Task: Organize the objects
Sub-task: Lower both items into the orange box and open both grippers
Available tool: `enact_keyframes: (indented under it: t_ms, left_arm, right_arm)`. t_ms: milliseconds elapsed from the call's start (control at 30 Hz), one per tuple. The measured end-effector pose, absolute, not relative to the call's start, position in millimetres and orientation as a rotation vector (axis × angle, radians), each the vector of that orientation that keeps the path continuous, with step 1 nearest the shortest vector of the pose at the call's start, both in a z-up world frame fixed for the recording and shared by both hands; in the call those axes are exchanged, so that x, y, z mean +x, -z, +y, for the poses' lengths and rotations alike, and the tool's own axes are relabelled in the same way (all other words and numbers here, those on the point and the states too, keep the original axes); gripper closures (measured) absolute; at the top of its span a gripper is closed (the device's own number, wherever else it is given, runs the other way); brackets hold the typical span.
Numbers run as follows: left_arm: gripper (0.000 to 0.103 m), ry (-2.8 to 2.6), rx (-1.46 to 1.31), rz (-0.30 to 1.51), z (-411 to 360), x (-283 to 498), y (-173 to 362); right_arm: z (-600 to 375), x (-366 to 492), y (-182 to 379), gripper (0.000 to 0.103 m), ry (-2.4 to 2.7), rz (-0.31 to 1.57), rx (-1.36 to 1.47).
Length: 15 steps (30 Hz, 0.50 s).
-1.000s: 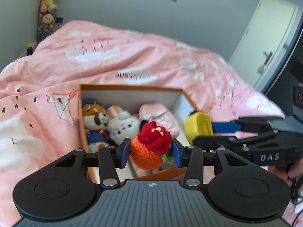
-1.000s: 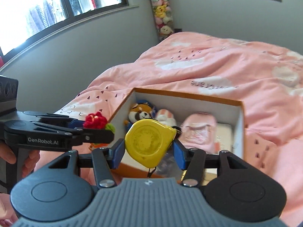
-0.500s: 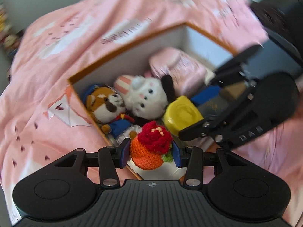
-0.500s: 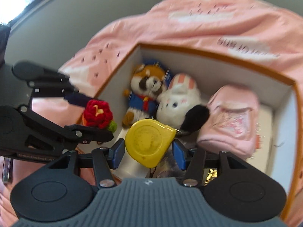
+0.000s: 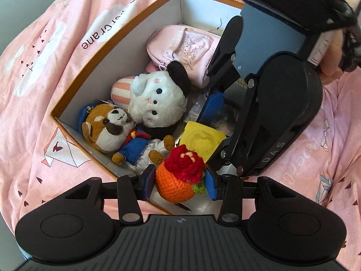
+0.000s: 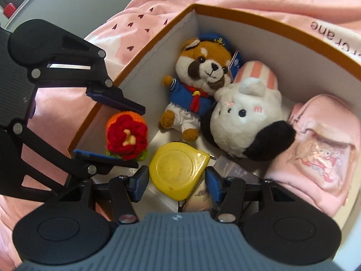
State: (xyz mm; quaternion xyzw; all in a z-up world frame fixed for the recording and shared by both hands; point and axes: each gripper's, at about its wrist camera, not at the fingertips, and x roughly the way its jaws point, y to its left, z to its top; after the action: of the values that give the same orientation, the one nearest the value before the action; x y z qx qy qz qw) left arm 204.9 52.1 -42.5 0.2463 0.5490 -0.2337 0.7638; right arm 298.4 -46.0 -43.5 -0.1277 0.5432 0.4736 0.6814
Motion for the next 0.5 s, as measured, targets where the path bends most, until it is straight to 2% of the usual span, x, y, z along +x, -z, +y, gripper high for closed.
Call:
enact_keyframes:
  t_ms: [200, 500]
  left_arm:
    - [0.052, 0.512, 0.557, 1.200, 49.2, 208.1, 42.0]
    - [0.051, 0.523, 0.566, 1.219, 48.6, 212.2, 43.4]
  right_arm:
    - [-50.3, 304.4, 53.3, 0.045, -1.094, 1.273, -0.226]
    - [-61.5, 308.8, 43.4, 0.045, -1.040, 1.243, -0.165]
